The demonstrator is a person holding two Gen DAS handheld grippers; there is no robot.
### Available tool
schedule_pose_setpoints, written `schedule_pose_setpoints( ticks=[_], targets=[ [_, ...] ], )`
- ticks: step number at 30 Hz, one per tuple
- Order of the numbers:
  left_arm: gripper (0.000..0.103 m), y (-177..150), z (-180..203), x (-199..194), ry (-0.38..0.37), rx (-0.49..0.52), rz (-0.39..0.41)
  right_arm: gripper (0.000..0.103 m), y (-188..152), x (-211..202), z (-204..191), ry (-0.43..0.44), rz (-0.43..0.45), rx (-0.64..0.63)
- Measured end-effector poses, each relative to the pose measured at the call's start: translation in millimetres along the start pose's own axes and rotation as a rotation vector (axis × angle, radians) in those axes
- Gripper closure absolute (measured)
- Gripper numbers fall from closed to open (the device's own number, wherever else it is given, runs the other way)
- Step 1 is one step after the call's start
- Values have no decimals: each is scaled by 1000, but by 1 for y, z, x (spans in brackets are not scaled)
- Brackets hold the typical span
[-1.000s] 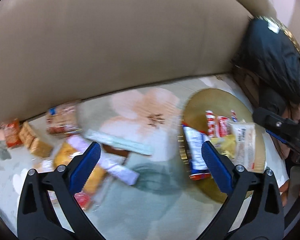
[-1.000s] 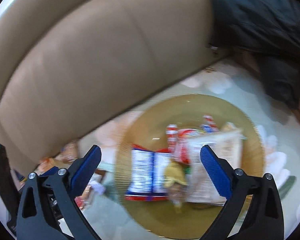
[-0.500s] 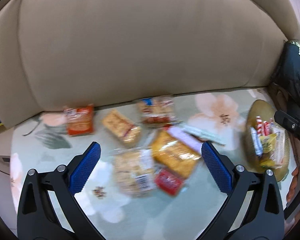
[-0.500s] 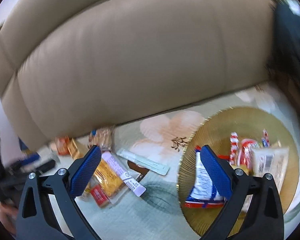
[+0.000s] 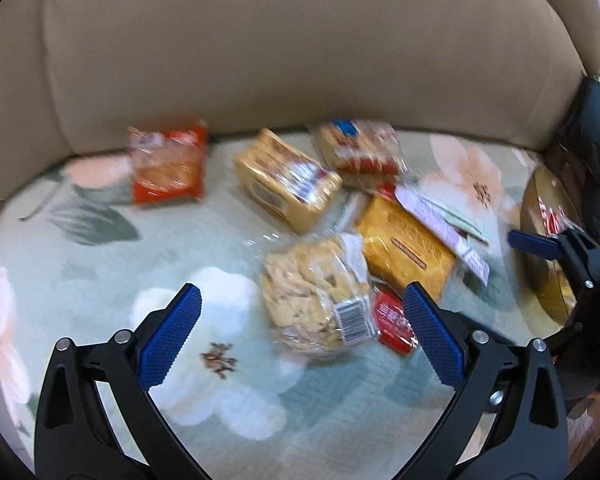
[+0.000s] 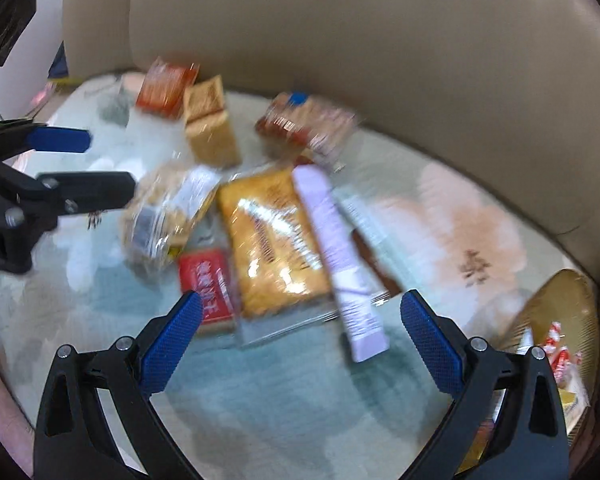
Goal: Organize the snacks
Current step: 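Move both open tools back toward the remaining snacks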
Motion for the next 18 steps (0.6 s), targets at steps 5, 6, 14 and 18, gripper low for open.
schedule_pose_setpoints(
  ticks=[5,6,14,18],
  targets=[
    [3,-3,4,24,-65,-6,-54,5,-1,12,-16,187,-60,26],
    [3,-2,4,28,-68,0,-70,5,-2,14,-17,222,-78,37],
    [3,-4,-14,55,-82,-51,-156,5,-7,38,-42,234,-158,-11],
    [3,-5,-18,58,-103,-74,-170,5,-11,48,-59,104,-133,-89]
  ],
)
Point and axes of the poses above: each gripper's, at about its wrist camera, not at the fingertips, and x roughly the way its jaws point, z to its right, y to its top, the point moved 2 cm from there along x, roughly the way its jaws point, and after that the axes turned 2 degrees about -x, right-handed, at the moved point
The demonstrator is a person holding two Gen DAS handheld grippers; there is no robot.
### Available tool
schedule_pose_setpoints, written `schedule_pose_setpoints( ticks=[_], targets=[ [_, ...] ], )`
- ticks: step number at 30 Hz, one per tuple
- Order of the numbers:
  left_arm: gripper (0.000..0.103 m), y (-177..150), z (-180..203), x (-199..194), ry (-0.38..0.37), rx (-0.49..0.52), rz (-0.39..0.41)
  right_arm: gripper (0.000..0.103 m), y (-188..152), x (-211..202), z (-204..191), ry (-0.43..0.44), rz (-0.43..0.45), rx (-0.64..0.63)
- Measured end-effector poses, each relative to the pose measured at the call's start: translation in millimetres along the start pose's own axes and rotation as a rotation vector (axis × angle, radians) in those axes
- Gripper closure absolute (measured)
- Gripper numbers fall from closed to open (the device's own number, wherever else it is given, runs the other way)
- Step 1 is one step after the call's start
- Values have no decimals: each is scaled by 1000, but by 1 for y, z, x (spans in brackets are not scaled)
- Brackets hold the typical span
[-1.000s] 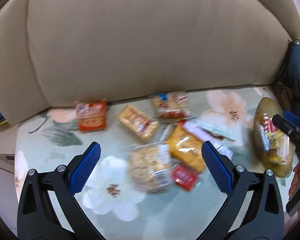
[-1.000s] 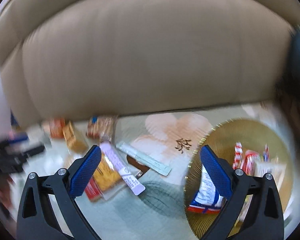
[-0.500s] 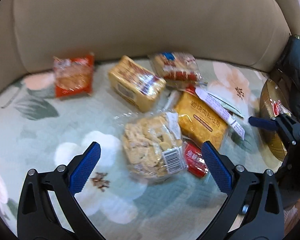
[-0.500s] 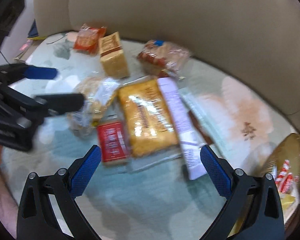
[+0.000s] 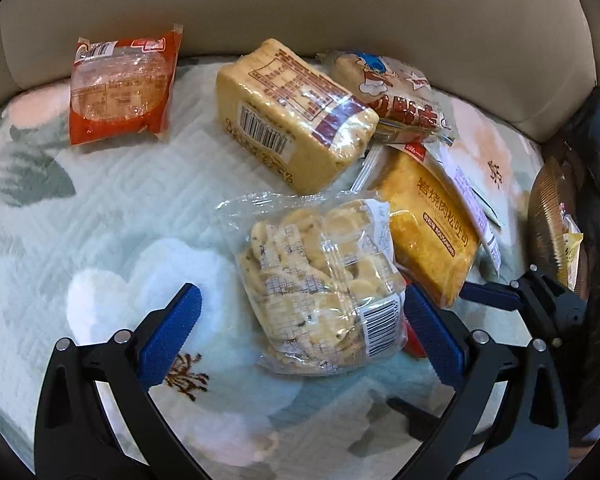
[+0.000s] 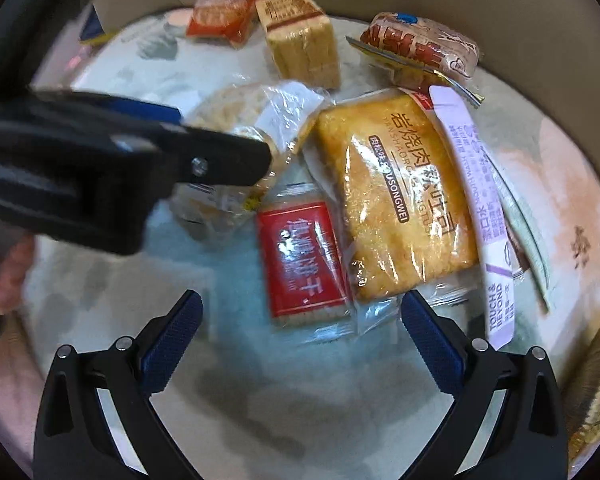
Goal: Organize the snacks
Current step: 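Move both open tools back toward the remaining snacks, then grasp the red caramel biscuit pack with the right tool while the left tool reaches the clear cracker bag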
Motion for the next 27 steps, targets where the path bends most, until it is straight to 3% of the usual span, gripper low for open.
schedule_pose_setpoints(
  ticks=[2,10,13,18,27],
  targets=[
    [3,-1,1,2,8,14,5,5,-2,1,-6,-37,25,-23],
    [3,-3,3,5,9,25,23,5,-14,-9,11,21,60,-9],
    [3,-2,2,5,-2,33,11,5,-22,-16,33,-57,40,63],
    [3,-2,2,4,8,60,4,5,-28,-29,52,38,22,221],
    [3,-2,3,5,6,65,4,5,-19,-45,-10,159,62,-18]
  ],
)
Point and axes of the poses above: each gripper's, at about its wrist camera, not at the fingertips, and x roughly the way its jaws point, z to its right, y to its top, the point moved 2 cm from there along x, roughly the way its jaws point, and after that the axes turned 2 degrees about -x, right-handed, at the moved point
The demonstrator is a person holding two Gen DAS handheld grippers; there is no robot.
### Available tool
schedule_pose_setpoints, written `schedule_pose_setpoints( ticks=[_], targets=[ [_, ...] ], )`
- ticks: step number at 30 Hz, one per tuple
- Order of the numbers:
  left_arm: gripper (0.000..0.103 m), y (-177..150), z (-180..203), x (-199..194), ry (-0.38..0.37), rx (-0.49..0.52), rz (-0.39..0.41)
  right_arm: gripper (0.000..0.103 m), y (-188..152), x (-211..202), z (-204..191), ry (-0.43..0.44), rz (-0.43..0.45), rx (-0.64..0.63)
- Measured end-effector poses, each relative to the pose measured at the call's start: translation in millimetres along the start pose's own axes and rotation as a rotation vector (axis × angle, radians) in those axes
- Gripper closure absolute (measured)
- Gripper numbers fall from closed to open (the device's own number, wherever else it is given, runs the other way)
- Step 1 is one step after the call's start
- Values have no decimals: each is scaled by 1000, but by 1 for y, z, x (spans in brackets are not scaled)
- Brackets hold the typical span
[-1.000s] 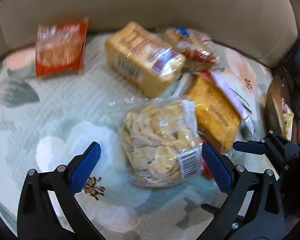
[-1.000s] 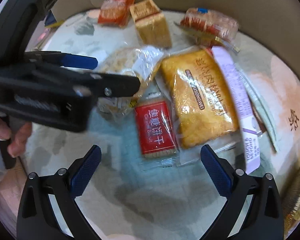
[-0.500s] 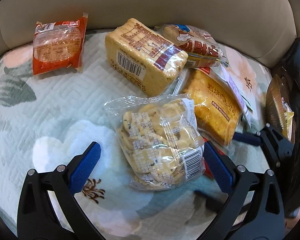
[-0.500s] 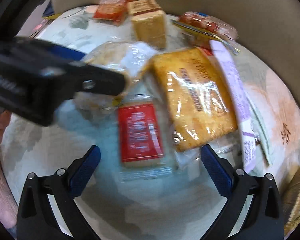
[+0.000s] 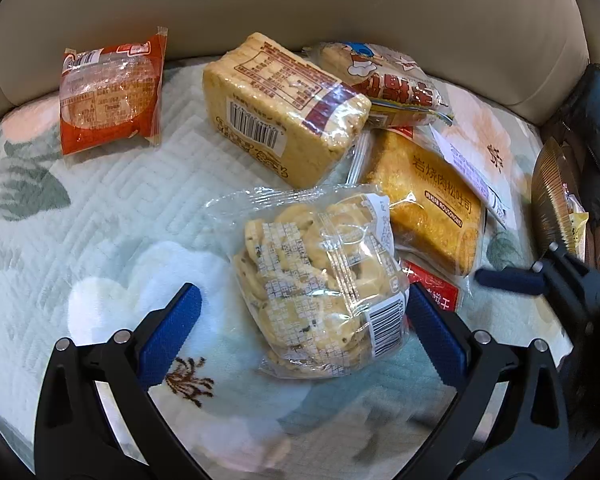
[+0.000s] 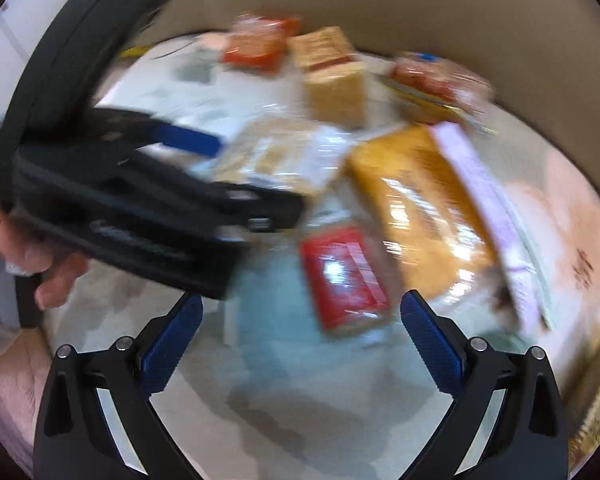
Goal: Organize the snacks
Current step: 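Grasp the red caramel biscuit pack with the right tool while the left tool reaches the clear cracker bag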
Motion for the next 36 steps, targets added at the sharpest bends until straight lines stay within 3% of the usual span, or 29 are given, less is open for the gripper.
schedule_pose_setpoints(
  ticks=[3,5,9,21,25,36],
  targets=[
    [3,0,0,0,-1,-4,3,5,-2,21,14,-70,-40,-25],
    [3,0,-1,0,0,-1,6,5,-7,18,13,-76,29,-45],
    [3,-2,1,2,24,19,11,5,-12,14,9,-107,61,-15],
    [3,-1,1,2,36,29,24,5,-12,14,18,-103,52,6],
    [3,-2,3,3,41,28,28,5,7,41,9,-101,40,4],
    [3,-2,3,4,45,29,31,5,31,49,12,-89,0,27]
  ],
)
Point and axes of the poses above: each gripper's, at about its wrist camera, not at the fingertips, and x roughly the way its jaws point, z to its right, y to its top, the point moved 2 cm from there along x, roughly the way its jaws point, and after that the axes turned 2 degrees about -x, right-handed, at the moved point
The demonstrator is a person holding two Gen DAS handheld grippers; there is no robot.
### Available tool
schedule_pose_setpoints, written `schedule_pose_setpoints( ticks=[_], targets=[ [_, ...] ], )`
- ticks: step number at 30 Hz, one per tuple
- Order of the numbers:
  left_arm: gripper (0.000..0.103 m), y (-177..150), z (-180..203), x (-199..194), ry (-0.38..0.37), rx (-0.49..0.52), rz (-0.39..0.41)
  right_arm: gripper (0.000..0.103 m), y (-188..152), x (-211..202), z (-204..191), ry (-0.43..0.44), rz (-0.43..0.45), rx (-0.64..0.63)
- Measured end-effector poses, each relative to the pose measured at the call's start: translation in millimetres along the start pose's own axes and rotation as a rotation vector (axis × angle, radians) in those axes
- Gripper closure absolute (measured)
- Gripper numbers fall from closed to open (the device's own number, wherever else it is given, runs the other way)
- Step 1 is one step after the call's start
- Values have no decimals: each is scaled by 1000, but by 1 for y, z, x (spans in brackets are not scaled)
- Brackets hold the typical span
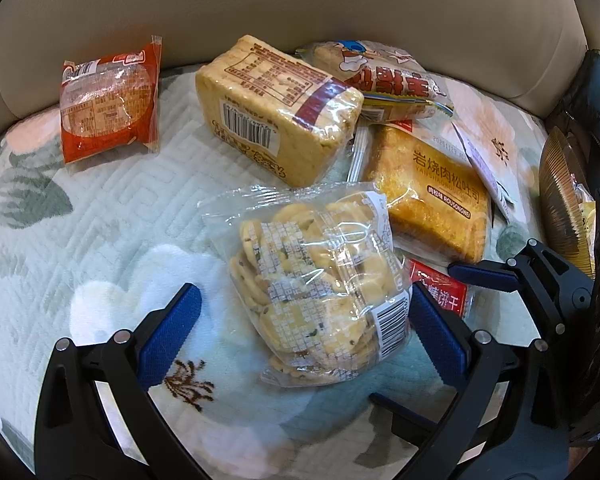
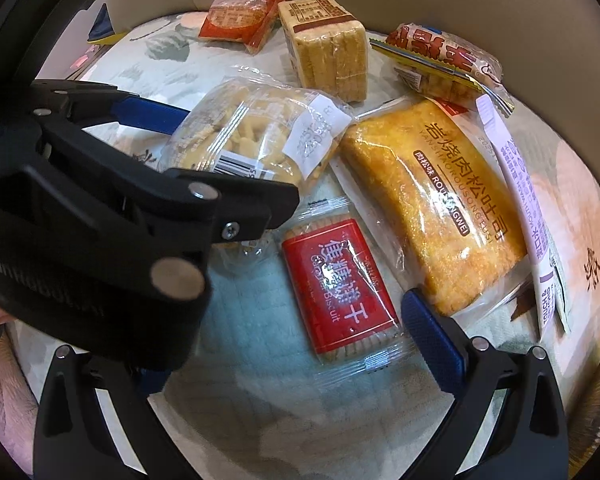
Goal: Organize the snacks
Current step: 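Grasp the red caramel biscuit pack with the right tool while the left tool reaches the clear cracker bag, then grasp the clear cracker bag with the left tool while the right tool lifts the red pack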
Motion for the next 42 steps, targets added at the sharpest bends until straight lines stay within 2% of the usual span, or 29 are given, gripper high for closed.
schedule_pose_setpoints(
  ticks=[3,6,7,9,11,12,13,14,16,19,24,29,34,38,42],
  targets=[
    [3,0,0,0,-2,2,-1,7,2,-1,3,1,0,8],
    [3,1,-2,1,-14,13,-4,19,3,-6,10,-4,14,36],
    [3,1,-3,0,-17,15,-1,28,4,-8,14,-7,24,56],
    [3,0,-3,0,-19,20,11,35,5,-10,18,-14,30,67],
    [3,-2,-4,-2,-21,22,24,61,6,-12,20,-29,38,64],
    [8,-5,-3,-4,-12,41,34,64,7,-13,21,-17,39,68],
    [25,-8,-2,-6,10,70,44,66,8,-14,20,-15,34,65],
    [38,-10,0,-10,17,93,52,68,7,-17,17,-22,29,51],
    [52,-13,-2,-19,-14,94,50,68,8,-20,11,-27,14,32],
    [52,-22,-10,-25,-14,48,47,69,4,-25,5,-23,-5,23],
    [53,-37,-5,-38,97,72,59,69,-5,-38,-8,-38,-3,-7],
    [53,-57,5,-43,134,84,64,69,-7,-41,-8,-34,19,15],
    [53,-70,6,-45,154,65,77,69,-9,-54,0,-21,54,42],
    [53,-74,4,-45,150,35,92,69,-23,-83,18,-2,110,86],
    [53,-80,8,-46,180,54,105,69,-22,-101,30,1,167,129]
  ],
)
Point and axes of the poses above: each gripper's, at about its wrist camera, not at the fingertips, and x roughly the way its jaws point, z to its right, y to its top, the point moved 2 cm from there along x, roughly the way its jaws point, and after that the axes turned 2 degrees about -x, right-handed, at the moved point
